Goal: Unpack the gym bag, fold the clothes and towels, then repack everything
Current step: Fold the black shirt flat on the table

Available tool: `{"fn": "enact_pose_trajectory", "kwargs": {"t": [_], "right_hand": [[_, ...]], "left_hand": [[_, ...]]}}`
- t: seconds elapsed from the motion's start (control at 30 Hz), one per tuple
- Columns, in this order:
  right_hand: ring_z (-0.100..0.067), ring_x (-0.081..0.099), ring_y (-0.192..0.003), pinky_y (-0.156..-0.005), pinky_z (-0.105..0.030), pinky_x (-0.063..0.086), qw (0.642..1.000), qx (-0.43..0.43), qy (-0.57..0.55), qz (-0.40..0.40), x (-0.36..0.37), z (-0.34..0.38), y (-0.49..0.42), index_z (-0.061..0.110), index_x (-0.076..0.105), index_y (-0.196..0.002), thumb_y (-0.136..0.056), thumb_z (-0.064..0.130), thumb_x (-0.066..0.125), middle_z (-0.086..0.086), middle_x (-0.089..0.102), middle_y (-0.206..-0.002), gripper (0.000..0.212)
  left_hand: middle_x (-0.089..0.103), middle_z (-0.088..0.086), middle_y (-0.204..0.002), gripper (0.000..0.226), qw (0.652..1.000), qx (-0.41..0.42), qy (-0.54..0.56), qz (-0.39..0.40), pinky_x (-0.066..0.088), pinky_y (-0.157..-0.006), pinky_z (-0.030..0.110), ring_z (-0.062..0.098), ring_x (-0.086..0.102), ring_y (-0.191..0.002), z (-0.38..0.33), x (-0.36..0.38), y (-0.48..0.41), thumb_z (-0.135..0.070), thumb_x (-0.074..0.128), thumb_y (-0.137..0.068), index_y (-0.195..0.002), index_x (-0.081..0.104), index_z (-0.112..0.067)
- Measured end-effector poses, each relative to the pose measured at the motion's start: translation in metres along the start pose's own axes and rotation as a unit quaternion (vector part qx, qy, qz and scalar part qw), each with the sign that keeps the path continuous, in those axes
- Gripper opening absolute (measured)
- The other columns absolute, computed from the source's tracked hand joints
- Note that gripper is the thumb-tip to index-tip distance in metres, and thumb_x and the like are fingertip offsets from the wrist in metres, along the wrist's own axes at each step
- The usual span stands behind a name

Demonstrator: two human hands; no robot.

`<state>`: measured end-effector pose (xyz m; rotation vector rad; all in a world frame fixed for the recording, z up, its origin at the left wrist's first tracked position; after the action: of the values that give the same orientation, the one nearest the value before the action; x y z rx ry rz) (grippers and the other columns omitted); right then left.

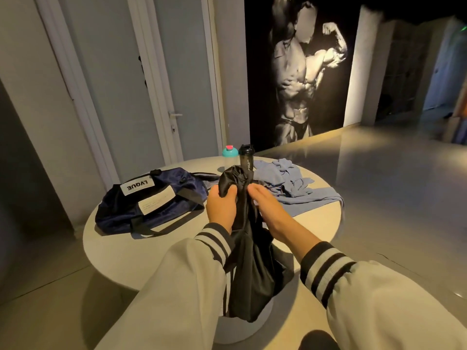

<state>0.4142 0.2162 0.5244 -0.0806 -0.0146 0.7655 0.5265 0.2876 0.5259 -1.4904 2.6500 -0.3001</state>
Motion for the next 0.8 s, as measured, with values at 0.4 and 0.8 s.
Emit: {"fn": "enact_pose_trajectory", "kwargs": {"t": [0.4,0.8], "right_hand": [[-0.018,0.058,-0.107,-0.089,-0.025,0.046,0.992,-0.030,-0.028,-0.123,-0.008,0.001,0.003,0.017,0.045,-0.147,-0.107,0.012,0.039,-0.004,0.058,-0.130,0.041],[-0.032,0.061,-0.100,-0.088,-0.050,0.054,0.998,0.047,0.021,-0.046,0.040,-0.030,-0.025,0.018,0.058,-0.115,-0.102,0.004,0.040,-0.011,0.065,-0.108,0.026]], "left_hand": [[0.068,0.010,-0.126,0.039,0.958,-0.157,0.006,0.240,0.048,-0.106,0.051,0.034,0.062,-0.119,0.037,0.000,0.027,-0.037,0.057,-0.101,-0.133,0.063,-0.015],[0.069,0.000,-0.091,0.010,0.989,0.079,-0.028,-0.125,0.051,-0.076,0.028,0.016,0.063,-0.084,-0.038,-0.127,-0.020,-0.024,0.070,-0.092,-0.097,0.066,-0.017]]}}
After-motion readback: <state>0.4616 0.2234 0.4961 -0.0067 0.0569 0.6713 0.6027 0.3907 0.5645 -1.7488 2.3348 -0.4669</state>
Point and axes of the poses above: each hand's wrist, its own y-axis away from the middle knuckle, its own x-axis out of the palm, z = x × y, the point moved 5 cm from there along -y, towards the middle knuckle
